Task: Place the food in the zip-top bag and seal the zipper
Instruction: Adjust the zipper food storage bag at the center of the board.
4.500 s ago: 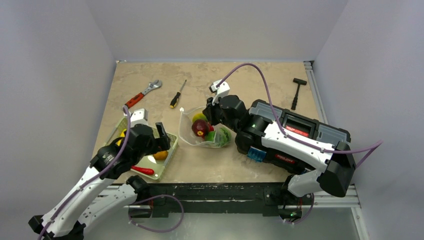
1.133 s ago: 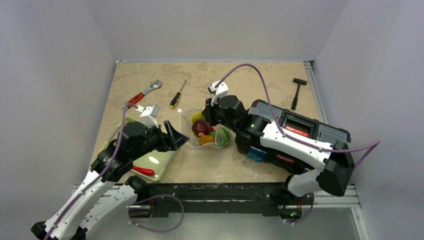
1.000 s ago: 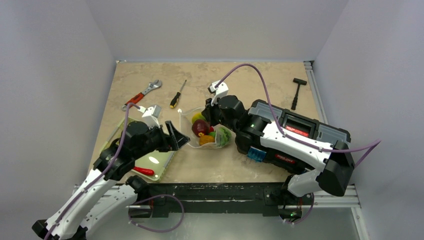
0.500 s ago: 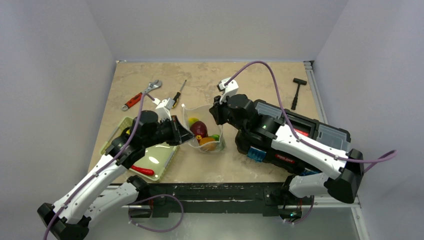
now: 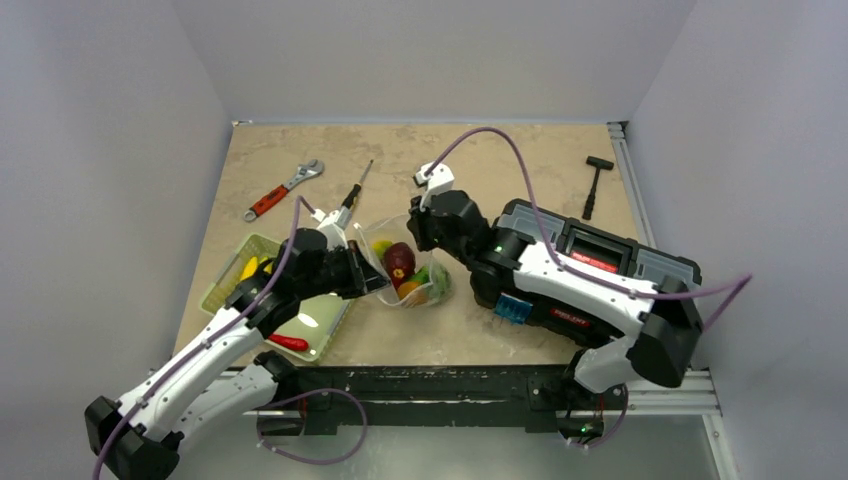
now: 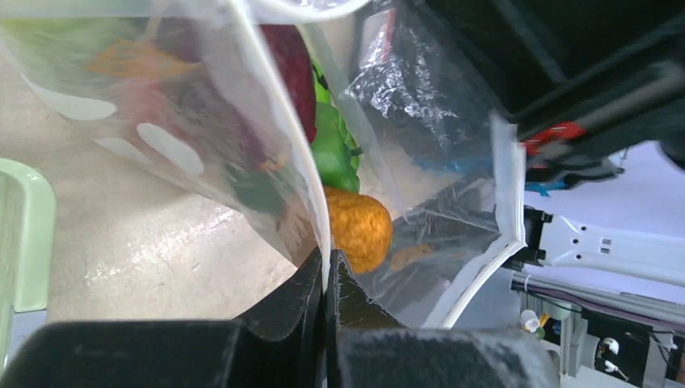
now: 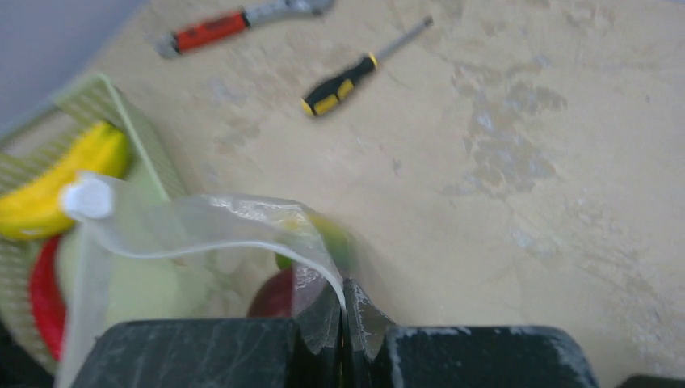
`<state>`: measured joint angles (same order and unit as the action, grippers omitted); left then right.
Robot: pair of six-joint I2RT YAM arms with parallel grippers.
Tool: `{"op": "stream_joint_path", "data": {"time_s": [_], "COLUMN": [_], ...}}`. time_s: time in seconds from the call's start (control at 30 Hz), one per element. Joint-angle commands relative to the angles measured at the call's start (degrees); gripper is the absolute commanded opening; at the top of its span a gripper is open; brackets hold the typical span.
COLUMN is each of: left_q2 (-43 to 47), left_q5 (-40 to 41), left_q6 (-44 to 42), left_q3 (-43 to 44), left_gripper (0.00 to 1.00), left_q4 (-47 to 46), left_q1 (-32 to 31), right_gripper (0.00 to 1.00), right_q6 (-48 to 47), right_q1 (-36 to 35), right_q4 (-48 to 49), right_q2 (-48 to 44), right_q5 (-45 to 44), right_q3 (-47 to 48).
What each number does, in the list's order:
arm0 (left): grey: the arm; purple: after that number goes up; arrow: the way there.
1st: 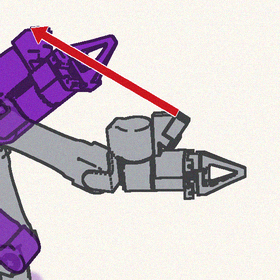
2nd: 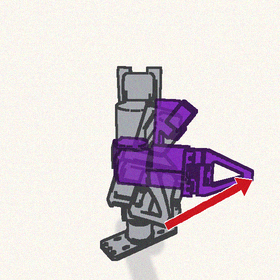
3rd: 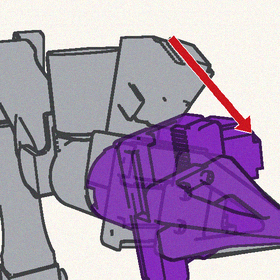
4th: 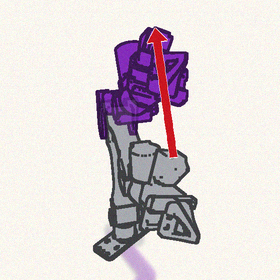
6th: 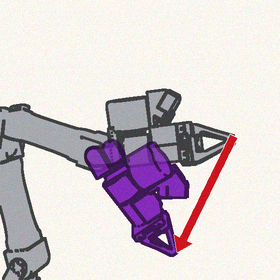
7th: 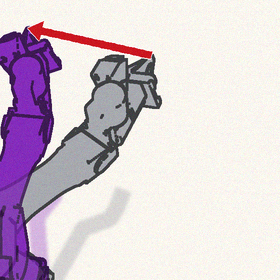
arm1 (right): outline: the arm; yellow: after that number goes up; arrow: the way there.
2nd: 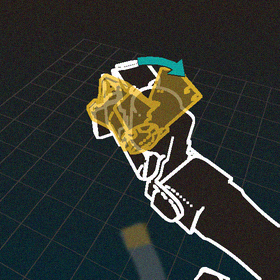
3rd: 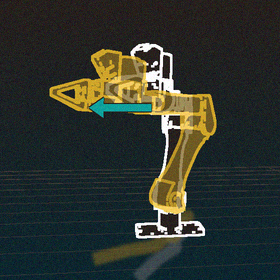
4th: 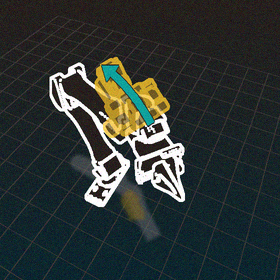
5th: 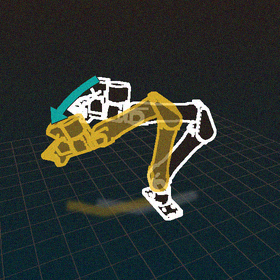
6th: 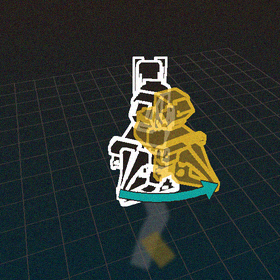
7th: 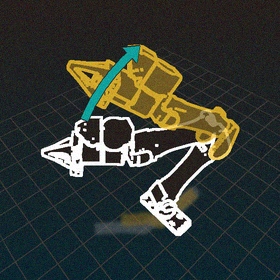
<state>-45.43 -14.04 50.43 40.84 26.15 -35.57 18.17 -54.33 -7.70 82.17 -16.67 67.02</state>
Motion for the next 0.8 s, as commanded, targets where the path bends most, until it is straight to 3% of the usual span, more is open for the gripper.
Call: {"op": "stream_joint_path", "data": {"time_s": [0.0, 0.07, 0.2, 0.43, 0.6, 0.77], "left_q2": [-1.9, -2.2, 0.1, 6.0, 3.2, -0.6], "left_q5": [0.3, -0.6, -3.9, -1.8, -1.1, -3.5], "left_q6": [-1.6, -2.9, -0.9, 4.6, 4.4, 1.2], "left_q3": [4.7, 9.1, 13.3, 2.2, -4.1, 4.0], "left_gripper": [0.00, 0.00, 0.00, 0.00, 0.00, 0.00], "left_q4": [-0.4, 1.1, 0.6, -1.8, -5.1, -3.6], "left_q1": [0.7, 0.7, 0.6, 0.6, 2.2, 2.7], "right_gripper": [0.00, 0.00, 0.00, 0.00, 0.00, 0.00], "right_q6": [-3.1, -5.4, -5.7, 0.6, -1.4, -4.3], "right_q1": [0.0, -0.1, -0.5, -0.5, -0.4, -0.5], "right_q4": [-5.3, -7.6, -8.7, -2.5, -2.3, -10.5], "right_q2": [4.0, 3.2, -1.5, -6.5, 3.1, 7.0], "right_q5": [-7.8, -10.5, -3.7, 3.2, -3.5, -10.3], "right_q3": [6.6, 10.6, 14.0, 4.1, 1.9, 10.2]}}
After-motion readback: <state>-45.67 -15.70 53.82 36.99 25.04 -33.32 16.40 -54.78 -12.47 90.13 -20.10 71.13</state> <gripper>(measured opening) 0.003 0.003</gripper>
